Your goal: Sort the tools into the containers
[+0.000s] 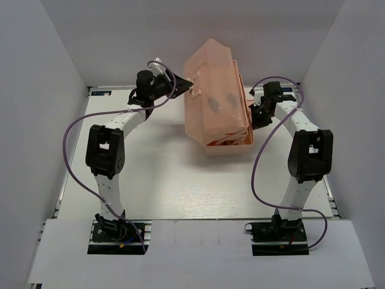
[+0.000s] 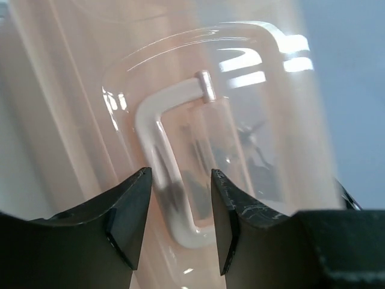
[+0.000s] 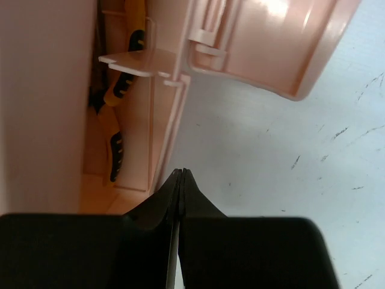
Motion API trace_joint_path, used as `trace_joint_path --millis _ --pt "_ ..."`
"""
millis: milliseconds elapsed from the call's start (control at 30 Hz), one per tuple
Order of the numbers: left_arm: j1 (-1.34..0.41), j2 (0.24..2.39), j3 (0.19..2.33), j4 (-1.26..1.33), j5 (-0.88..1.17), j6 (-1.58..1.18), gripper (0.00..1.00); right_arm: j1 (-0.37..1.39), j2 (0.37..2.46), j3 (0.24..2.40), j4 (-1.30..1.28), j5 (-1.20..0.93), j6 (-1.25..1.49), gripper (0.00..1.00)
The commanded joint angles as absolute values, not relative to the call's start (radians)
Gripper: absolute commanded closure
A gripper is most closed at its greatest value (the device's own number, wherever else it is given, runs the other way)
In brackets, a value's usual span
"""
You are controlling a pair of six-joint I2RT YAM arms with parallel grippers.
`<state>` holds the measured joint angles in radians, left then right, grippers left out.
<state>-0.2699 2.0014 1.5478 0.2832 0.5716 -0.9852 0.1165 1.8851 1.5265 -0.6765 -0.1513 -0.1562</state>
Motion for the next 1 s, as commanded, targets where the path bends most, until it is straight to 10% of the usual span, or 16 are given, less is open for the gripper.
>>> trace_joint_path --millis 0,400,600,967 --pt "-0.356 2.045 1.569 0.253 0.746 -0.997 0.45 0.097 1.882 1.583 -0.689 -0.227 -0.117 1.00" --pt "-0.308 1.662 1.425 0.129 0.546 -0.838 0.34 0.031 1.807 1.546 -0.650 -0.034 -0.112 1.00" --pt "-0.299 1.427 1.257 -0.183 0.372 -0.584 0.09 0.012 1.672 1.435 -0.580 -0.132 -0.189 0.14" --pt "-0.299 1.057 1.002 -0.368 0.101 -0.376 0.00 0.011 1.393 1.306 -0.692 -0.155 -0.075 0.10"
